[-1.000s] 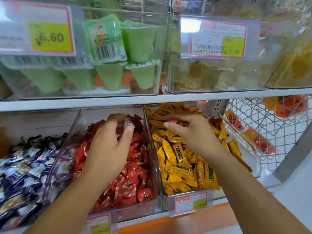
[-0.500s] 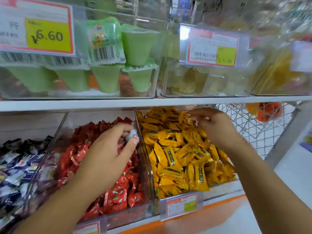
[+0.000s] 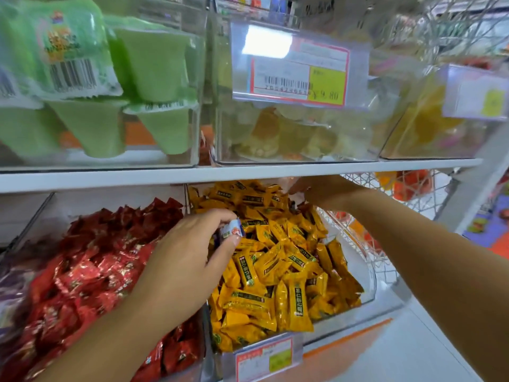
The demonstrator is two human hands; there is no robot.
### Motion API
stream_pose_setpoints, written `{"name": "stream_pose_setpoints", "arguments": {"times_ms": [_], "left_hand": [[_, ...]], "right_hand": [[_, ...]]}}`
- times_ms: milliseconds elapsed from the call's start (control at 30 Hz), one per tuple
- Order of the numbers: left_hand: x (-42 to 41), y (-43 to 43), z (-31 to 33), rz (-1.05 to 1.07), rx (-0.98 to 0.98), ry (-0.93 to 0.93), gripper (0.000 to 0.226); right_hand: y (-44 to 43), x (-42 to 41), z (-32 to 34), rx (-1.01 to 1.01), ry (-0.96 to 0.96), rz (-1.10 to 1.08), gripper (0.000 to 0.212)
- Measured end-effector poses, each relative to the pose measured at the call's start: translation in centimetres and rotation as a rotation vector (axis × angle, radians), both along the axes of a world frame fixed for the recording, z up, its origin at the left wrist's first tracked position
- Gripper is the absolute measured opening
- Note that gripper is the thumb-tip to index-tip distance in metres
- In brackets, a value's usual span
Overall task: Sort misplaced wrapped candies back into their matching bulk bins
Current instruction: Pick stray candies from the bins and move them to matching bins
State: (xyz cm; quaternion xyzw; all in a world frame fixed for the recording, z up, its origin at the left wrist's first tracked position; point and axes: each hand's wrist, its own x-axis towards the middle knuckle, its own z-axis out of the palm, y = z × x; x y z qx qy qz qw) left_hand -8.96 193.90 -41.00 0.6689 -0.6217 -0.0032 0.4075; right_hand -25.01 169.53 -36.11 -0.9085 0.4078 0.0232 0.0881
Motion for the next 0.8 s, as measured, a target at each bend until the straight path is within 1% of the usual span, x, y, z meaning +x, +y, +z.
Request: {"name": "stream_pose_setpoints", "arguments": {"times_ms": [133, 200, 333, 400, 467, 567, 633, 800], "left_hand": [[-0.5, -0.6, -0.3, -0.015, 0.039, 0.022, 0.021], [-0.4, -0.7, -0.6, -0.008, 0.058, 0.034, 0.024], [-0.3, -0.5, -0.8, -0.014, 0.061, 0.051, 0.018], [-0.3, -0.5, -0.7, -0.019, 0.063, 0.062, 0.017], [-0.3, -0.5, -0.7, -0.021, 0.070, 0.058, 0.016], [-0.2, -0.5, -0.8, -0.027, 0.067, 0.048, 0.016], [-0.2, -0.6, -0.9, -0.028, 0.067, 0.045, 0.016], [-0.2, -0.7, -1.1, -0.029, 0.063, 0.047, 0.018]], "right_hand": [[-0.1, 2.2, 0.2, -0.064, 0.292, 0.086, 0.032], [0.0, 2.8, 0.1, -0.082, 0.448, 0.099, 0.038], [-0.1, 3.0, -0.2, 0.017, 0.546, 0.085, 0.061], [-0.2, 3.1, -0.5, 0.014, 0.554, 0.092, 0.063], [0.2, 3.2, -0.7, -0.003, 0.528, 0.097, 0.053], [0.3, 2.7, -1.4, -0.066, 0.434, 0.107, 0.027], [0.3, 2.1, -1.8, -0.070, 0.341, 0.058, 0.023], [1.0, 0.3, -1.5, -0.016, -0.027, -0.045, 0.016]]}}
